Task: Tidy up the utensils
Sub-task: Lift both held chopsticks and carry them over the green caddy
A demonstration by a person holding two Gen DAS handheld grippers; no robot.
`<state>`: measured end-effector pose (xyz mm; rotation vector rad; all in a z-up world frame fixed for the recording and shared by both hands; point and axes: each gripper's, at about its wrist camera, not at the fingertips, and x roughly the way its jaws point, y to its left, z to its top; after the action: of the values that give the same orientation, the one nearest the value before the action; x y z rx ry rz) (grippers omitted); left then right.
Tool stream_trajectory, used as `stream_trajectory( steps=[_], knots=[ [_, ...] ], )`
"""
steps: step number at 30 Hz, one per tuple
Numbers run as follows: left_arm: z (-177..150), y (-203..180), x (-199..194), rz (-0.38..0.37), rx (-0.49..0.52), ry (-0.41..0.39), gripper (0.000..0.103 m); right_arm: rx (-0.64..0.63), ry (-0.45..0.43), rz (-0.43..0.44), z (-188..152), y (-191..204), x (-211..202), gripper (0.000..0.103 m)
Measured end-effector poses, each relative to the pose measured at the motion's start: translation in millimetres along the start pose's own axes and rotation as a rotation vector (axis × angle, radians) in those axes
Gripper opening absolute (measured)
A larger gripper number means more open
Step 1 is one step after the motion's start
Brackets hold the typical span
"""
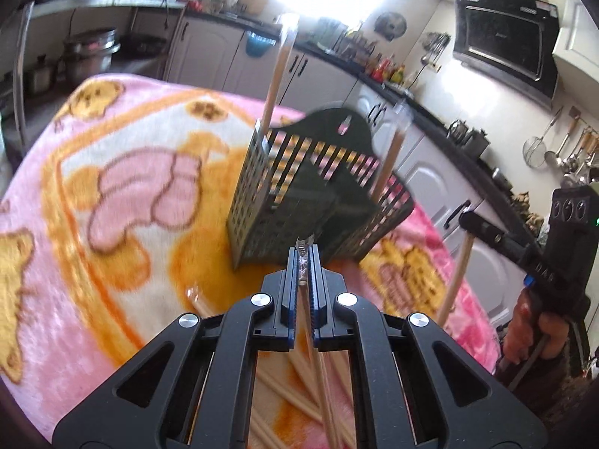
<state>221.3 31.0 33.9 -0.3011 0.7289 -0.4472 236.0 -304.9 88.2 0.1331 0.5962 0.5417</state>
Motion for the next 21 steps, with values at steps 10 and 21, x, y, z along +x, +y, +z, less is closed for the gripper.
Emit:
stream_trajectory(
  steps=[10,21],
  knots=[
    [35,-38,-27,-0.012,0.093,-0.116,0.003,-0.066,-0.091,-0.007,21,15,-20,0.006],
    [67,-67,-42,-0.039,0.152,-0.206,0.002,-0.093,-0.166,-0.012,39,23,-38,0.006]
  ],
)
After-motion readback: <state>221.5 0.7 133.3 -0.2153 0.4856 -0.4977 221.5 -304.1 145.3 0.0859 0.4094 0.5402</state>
